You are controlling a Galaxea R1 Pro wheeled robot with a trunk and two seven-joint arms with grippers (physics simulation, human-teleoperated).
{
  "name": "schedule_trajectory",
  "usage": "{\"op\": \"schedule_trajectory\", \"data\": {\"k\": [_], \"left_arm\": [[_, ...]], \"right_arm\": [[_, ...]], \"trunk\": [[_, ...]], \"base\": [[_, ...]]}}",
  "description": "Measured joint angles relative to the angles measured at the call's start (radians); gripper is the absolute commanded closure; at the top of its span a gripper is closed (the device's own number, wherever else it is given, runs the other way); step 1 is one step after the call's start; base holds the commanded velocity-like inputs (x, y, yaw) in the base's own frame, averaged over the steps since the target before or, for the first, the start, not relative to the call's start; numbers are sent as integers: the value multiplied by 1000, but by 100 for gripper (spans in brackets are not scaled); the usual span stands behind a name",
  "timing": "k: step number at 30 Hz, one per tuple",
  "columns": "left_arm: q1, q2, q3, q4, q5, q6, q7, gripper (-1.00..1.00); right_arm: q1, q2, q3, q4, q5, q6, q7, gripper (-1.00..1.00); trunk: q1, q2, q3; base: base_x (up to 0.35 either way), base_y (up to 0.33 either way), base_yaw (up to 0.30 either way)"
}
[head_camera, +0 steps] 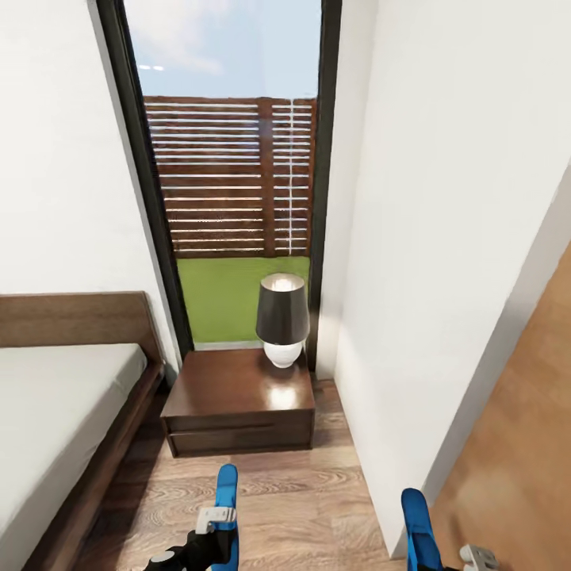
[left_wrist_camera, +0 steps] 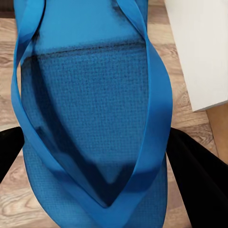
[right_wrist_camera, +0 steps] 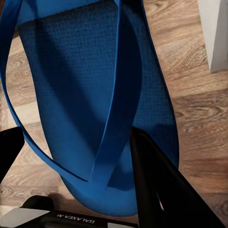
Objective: In the bedroom, move the book from the bed onto either nightstand, and place the two sandals side by side next to the bed.
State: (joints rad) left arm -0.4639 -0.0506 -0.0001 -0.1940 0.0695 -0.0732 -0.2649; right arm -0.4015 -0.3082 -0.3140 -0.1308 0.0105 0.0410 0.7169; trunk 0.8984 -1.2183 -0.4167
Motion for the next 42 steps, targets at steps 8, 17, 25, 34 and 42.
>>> {"op": "schedule_trajectory", "data": {"k": [8,17,25,34,42], "left_arm": [[0,0,0,0,0,0,0,100],[0,0,0,0,0,0,0,100],[0,0,0,0,0,0,0,100],[0,0,0,0,0,0,0,100],[0,0,0,-1,0,0,0,100]], "right_arm": [[0,0,1,0,0,0,1,100],[0,0,0,1,0,0,1,100],[0,0,1,1,0,0,0,100],[0,0,0,1,0,0,1,100],[0,0,0,1,0,0,0,100]], "trunk": [[0,0,0],[0,0,0],[0,0,0],[0,0,0],[0,0,0]], "base": [[223,0,17],[264,45,0],[53,-22,0],[86,-66,6],[5,-5,237]]}}
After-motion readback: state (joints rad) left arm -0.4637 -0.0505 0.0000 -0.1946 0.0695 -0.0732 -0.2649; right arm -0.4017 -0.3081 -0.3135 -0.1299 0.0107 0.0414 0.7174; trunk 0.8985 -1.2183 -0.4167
